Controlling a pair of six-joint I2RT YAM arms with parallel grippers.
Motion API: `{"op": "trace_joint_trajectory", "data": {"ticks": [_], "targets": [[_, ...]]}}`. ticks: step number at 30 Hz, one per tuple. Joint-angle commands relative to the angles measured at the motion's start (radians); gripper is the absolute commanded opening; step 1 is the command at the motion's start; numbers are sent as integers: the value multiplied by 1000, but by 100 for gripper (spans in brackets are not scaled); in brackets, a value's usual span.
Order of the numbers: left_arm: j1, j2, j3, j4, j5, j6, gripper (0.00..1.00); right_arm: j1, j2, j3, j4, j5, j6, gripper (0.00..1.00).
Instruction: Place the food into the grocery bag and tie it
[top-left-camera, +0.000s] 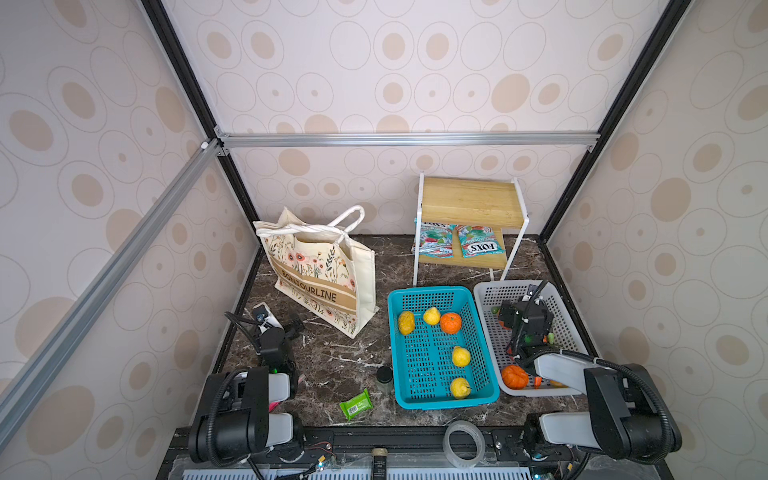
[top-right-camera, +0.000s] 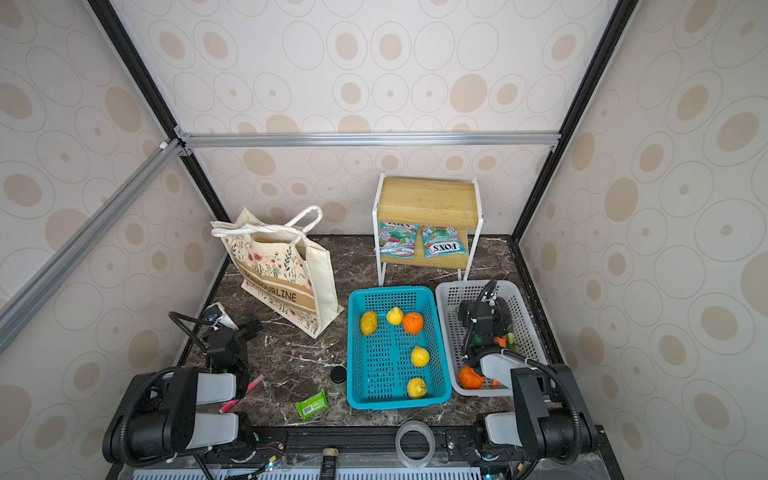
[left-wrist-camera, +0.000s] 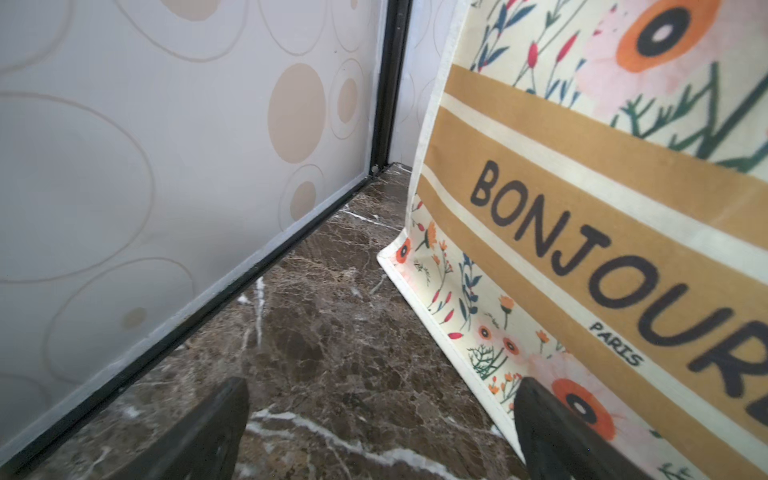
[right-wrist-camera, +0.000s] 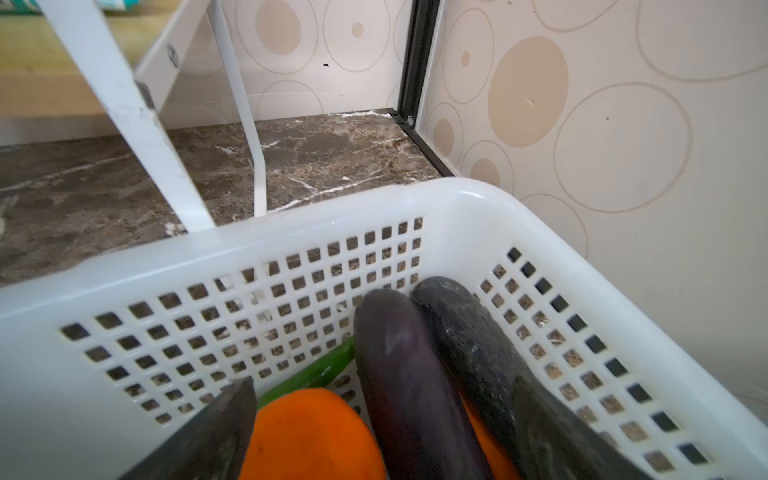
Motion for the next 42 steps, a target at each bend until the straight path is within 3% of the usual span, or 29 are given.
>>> {"op": "trace_joint_trajectory", "data": {"ticks": [1, 2, 6, 8, 11, 13, 17, 21, 25, 28, 30, 34, 42], "targets": [[13, 52, 48, 116, 95, 13, 99, -6, 68, -30, 159, -60, -16, 100], [10, 41, 75, 45, 91, 19, 99, -6, 92, -21, 176, -65, -28, 100], [6, 51, 85, 48, 91, 23, 99, -6, 101, 39, 64, -124, -41, 100], [6, 50, 81, 53, 94, 24, 99, -6, 124, -3, 157, -176, -65, 100], [-3, 59, 99, 33, 99, 40, 99, -5, 202, -38, 333, -161, -77, 100], [-18, 65, 113, 18, 96, 59, 99, -6, 154, 7, 162, -163, -56, 100], [-60, 63, 113, 18, 41, 93, 99, -2, 184, 22, 183, -142, -66, 100], [-157, 117, 205, -80, -58, 184, 99, -2, 176, 33, 149, -147, -66, 100], [-217, 142, 180, -10, -105, 243, 99, -2, 171, 35, 131, -150, -63, 100], [-214, 152, 134, 76, -48, 253, 99, -2, 171, 39, 125, -152, -64, 100], [-207, 192, 79, 230, 1, 276, 99, -2, 172, 39, 128, -152, -65, 100], [-200, 173, 107, 140, 17, 261, 99, -2, 172, 40, 126, -151, -65, 100], [-203, 179, 93, 183, 15, 271, 99, -2, 172, 39, 126, -152, -64, 100]]}}
